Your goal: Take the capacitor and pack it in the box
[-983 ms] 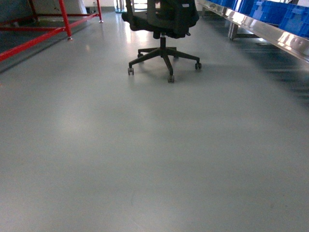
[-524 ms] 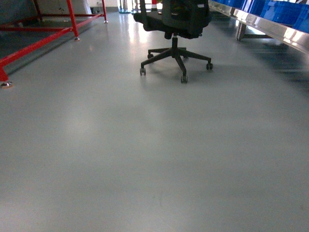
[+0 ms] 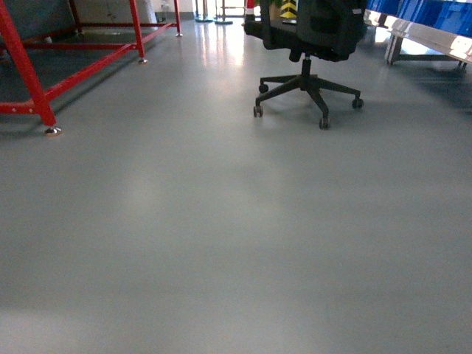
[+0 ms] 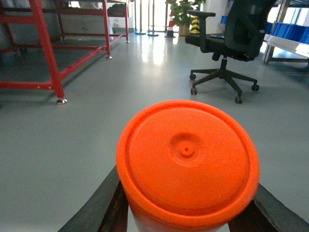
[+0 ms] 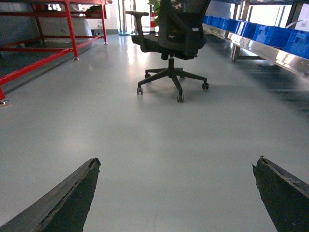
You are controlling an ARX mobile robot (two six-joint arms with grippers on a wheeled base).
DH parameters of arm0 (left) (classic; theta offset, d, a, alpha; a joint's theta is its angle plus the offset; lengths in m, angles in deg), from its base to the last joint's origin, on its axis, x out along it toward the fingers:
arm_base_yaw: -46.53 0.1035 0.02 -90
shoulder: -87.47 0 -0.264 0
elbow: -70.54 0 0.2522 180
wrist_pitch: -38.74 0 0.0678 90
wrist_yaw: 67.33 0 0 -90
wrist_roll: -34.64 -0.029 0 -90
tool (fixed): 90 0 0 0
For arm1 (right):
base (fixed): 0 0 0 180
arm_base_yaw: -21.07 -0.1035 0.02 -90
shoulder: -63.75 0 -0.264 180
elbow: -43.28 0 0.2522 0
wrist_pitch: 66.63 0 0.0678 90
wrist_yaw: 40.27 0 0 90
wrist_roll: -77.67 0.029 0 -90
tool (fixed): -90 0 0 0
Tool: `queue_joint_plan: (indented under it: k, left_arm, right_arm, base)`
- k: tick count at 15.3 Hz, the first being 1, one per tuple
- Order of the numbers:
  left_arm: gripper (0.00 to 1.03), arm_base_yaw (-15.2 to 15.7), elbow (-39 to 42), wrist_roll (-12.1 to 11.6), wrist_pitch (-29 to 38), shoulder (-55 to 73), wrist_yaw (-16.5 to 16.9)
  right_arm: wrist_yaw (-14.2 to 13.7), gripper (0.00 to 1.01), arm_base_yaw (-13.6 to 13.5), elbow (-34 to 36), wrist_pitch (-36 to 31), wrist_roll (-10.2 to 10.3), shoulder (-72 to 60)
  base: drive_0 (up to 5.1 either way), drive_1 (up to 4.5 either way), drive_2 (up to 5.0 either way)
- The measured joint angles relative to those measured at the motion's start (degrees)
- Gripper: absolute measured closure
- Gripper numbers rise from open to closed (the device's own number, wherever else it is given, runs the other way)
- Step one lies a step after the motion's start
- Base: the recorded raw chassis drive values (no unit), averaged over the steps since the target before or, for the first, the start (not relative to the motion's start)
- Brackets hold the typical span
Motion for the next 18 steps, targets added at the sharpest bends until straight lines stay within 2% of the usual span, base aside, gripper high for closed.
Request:
queue_joint_plan:
  k: [18]
  left_arm:
    - [0.59,0.0,0.0,0.0,0.0,0.0,-0.1]
  right_arm:
    - [0.0,0.03,0.0,0.0,0.1,0.0,0.0]
  base:
    - [-5.0,2.44,2.4]
